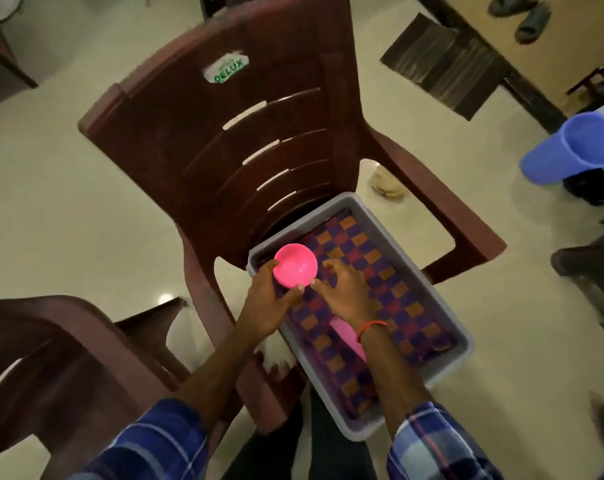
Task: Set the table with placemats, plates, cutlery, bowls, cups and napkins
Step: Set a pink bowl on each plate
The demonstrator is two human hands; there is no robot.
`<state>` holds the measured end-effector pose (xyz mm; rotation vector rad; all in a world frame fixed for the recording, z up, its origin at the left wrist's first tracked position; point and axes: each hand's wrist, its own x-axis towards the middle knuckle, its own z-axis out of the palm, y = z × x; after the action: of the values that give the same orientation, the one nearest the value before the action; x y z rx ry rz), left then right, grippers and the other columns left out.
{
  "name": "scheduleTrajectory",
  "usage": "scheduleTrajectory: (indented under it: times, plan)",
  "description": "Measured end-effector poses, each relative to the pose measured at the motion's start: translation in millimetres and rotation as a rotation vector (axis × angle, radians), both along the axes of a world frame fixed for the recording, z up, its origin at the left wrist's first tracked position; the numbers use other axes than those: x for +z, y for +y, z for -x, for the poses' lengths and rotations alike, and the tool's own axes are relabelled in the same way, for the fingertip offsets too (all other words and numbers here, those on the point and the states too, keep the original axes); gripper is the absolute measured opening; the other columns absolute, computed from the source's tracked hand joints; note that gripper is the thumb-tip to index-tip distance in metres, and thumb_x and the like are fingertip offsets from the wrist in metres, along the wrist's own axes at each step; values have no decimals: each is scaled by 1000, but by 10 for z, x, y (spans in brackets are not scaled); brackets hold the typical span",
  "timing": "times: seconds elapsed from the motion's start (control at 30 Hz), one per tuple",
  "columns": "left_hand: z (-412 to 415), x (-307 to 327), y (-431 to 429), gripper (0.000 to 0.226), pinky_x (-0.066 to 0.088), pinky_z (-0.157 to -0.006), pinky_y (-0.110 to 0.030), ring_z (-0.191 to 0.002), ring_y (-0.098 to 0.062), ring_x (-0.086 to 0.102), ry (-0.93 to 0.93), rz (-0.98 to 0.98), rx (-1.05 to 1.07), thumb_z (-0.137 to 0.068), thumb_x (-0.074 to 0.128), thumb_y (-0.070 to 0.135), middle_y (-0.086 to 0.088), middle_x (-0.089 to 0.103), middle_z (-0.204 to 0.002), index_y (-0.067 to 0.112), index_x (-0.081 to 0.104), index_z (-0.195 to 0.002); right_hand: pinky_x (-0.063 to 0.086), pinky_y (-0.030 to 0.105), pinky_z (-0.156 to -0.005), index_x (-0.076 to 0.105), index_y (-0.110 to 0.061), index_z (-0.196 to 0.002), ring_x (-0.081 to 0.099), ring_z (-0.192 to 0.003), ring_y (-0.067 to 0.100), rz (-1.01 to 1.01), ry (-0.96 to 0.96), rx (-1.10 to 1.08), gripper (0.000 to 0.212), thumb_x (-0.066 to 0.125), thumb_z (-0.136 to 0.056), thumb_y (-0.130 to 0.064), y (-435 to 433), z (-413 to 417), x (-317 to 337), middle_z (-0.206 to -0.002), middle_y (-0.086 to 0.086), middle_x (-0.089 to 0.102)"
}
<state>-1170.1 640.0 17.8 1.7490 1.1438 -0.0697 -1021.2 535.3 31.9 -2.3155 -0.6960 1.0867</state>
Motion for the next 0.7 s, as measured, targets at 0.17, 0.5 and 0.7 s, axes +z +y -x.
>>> scheduleTrajectory:
  times: [0.17, 0.5, 0.7]
  plan:
    - [-311, -560, 184, 66, 46, -87, -29, -114, -19, 57, 39, 133, 282, -92, 74, 37, 4, 55, -127, 12, 43, -145, 45, 34, -96, 52, -13, -139, 56, -122, 29, 28, 150, -54, 55, 71, -91, -34, 410, -202, -776, -135, 10, 60]
    - [-329, -1151, 140, 68, 56, -93, -44, -111, -14, 61, -24, 387, 443, -89, 75, 44, 0, 59, -133, 26, 41, -145, 45, 28, -78, 40, -19, -147, 55, -106, 24, 67, 299, -63, 53, 50, -96, -6, 518, -170, -1380, -129, 10, 59]
    - [-319, -1032, 158, 86, 56, -99, -51, -118, -19, 62, -70, 430, 470, -72, 72, 64, -1, 59, -133, 26, 41, -143, 39, 18, -57, 40, -20, -147, 55, -100, 22, 30, 272, -120, 57, 44, -94, -1, 496, -101, -1215, -115, 2, 54]
